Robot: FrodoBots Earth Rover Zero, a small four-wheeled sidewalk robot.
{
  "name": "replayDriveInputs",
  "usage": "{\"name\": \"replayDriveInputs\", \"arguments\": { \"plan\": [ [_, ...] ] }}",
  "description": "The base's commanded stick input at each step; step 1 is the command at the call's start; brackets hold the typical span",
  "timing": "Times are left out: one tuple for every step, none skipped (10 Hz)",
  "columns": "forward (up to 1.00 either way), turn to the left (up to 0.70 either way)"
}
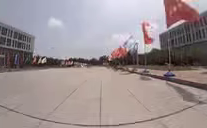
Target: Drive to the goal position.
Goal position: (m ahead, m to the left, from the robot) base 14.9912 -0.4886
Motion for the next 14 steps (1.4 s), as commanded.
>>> {"name": "replayDriveInputs", "arguments": {
  "plan": [
    [1.0,0.0],
    [1.0,0.0],
    [1.0,0.0],
    [1.0,0.0],
    [1.0,0.0],
    [1.0,0.0],
    [1.0,0.0],
    [1.0,0.0],
    [1.0,0.0],
    [1.0,0.0],
    [1.0,0.0],
    [1.0,0.0],
    [1.0,0.0],
    [1.0,0.0]
  ]
}}
